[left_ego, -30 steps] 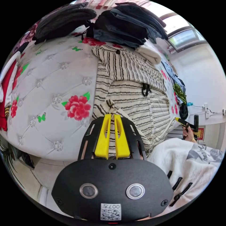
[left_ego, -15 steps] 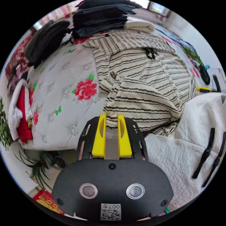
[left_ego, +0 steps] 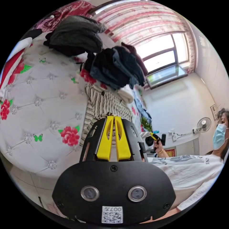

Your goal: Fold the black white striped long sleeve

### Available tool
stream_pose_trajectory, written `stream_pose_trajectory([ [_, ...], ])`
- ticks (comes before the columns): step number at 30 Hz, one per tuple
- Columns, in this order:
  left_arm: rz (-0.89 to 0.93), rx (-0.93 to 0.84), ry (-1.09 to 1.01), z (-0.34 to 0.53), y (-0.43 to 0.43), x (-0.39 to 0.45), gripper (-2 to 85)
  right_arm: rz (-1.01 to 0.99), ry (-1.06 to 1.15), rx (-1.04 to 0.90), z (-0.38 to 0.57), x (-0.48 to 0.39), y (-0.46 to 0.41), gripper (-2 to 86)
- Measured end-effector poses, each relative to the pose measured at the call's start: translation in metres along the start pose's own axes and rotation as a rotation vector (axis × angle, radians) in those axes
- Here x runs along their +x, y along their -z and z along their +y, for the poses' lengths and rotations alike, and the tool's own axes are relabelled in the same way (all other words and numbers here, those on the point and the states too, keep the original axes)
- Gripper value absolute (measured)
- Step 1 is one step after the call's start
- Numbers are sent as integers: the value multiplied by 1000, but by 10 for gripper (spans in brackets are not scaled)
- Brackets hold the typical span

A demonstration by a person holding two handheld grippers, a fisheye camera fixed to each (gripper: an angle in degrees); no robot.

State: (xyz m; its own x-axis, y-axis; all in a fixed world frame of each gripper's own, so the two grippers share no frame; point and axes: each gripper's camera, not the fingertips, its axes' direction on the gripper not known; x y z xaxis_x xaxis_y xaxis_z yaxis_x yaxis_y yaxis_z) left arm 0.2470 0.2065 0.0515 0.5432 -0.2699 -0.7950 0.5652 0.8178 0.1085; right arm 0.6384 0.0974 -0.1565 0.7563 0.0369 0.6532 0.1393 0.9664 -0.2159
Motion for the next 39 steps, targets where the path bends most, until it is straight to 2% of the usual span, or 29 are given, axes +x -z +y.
stream_pose_trajectory([
  [5,91,59,10,18,43,-11,-10,-204,-48,86,30,17,45,-3],
  [10,83,97,59,43,81,-29,-10,-259,-55,106,65,21,68,-3],
  [14,82,97,48,8,77,-42,-9,-309,-43,136,39,31,73,-2],
  [18,79,80,89,-84,23,-59,-7,-275,-8,126,-30,39,55,1],
  [21,57,134,160,-150,-40,-86,6,-210,-49,161,-96,62,20,7],
  [25,-80,38,351,-191,-126,-141,51,-85,-266,142,-142,117,-44,32],
  [28,-194,17,298,-189,-136,-151,58,7,-299,117,-131,136,-65,46],
  [35,-231,-96,243,-101,-117,-171,60,110,-398,61,-21,155,-68,55],
  [39,-238,-146,243,-49,-128,-159,69,37,-516,63,17,168,-78,54],
])
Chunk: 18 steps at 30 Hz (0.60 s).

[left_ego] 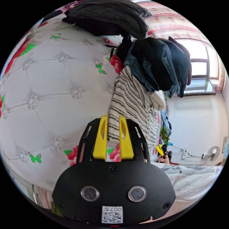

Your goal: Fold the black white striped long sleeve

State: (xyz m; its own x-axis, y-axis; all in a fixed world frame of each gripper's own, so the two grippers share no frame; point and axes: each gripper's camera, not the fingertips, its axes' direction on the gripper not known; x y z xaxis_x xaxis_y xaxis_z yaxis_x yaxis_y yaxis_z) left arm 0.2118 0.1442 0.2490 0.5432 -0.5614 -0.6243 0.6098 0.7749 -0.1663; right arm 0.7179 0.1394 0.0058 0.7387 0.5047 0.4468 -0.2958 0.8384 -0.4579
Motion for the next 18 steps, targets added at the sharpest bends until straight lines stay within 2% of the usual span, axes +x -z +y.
stream_pose_trajectory([
  [3,16,18,-14,13,-19,13,68,-13,-6,-81,1,5,-34,53],
  [8,-138,-59,-70,8,-67,32,15,-76,-57,-68,-21,9,-79,22],
  [12,-122,-97,-94,18,-70,40,-5,-40,-35,-35,-10,16,-66,3],
  [18,-103,-151,-108,96,-69,49,-6,-18,-77,26,51,54,-18,0],
])
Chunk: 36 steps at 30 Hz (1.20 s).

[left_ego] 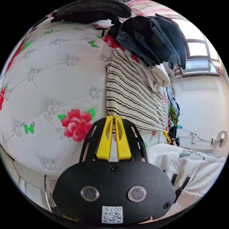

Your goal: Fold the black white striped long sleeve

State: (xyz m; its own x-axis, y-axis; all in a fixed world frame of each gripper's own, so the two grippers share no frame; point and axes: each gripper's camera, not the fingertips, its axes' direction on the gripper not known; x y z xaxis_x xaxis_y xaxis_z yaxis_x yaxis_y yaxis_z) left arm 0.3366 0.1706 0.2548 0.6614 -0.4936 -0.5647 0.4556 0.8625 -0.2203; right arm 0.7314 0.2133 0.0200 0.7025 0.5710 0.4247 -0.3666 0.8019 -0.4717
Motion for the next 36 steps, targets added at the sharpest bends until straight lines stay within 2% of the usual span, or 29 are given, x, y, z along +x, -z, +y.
stream_pose_trajectory([
  [2,-36,-1,3,18,0,7,-5,113,-44,32,17,14,16,3],
  [4,-165,50,20,31,13,17,-4,234,-40,94,24,12,33,9],
  [7,-264,126,-62,22,32,45,-4,332,77,179,21,-20,47,20],
  [9,-266,144,-173,4,31,72,-5,325,195,158,7,-49,33,25],
  [11,-242,120,-280,-22,14,104,-3,279,345,76,-19,-91,-9,30],
  [15,-115,-12,-484,-86,-63,184,19,222,500,-124,-63,-145,-103,31],
  [17,-104,-95,-560,-108,-103,218,30,293,579,-218,-85,-174,-165,29],
  [22,-102,-257,-751,-148,-191,289,38,364,661,-370,-121,-206,-254,20],
  [26,-112,-197,-770,-181,-207,304,37,355,681,-337,-153,-224,-278,21],
  [30,-78,-78,-625,-232,-194,286,23,280,617,-301,-178,-217,-264,30],
  [36,-73,12,-487,-227,-150,233,13,207,493,-146,-152,-146,-172,58],
])
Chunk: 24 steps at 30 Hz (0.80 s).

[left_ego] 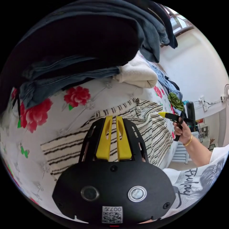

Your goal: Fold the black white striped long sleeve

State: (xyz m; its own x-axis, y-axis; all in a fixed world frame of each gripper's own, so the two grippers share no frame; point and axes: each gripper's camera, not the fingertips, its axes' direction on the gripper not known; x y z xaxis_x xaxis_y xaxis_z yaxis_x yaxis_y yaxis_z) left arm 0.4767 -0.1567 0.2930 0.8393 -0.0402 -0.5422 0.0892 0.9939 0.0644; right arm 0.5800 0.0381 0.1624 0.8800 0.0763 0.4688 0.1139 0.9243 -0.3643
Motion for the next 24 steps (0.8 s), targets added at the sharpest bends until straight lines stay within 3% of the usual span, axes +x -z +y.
stream_pose_trajectory([
  [7,-92,0,89,118,64,-20,13,-28,-444,206,175,99,104,96],
  [11,-99,41,232,173,100,-41,14,-144,-597,211,242,126,97,105],
  [17,-78,82,473,244,136,-87,18,-335,-631,376,248,139,72,97],
  [24,-18,151,594,300,169,-127,33,-301,-452,290,162,97,58,33],
])
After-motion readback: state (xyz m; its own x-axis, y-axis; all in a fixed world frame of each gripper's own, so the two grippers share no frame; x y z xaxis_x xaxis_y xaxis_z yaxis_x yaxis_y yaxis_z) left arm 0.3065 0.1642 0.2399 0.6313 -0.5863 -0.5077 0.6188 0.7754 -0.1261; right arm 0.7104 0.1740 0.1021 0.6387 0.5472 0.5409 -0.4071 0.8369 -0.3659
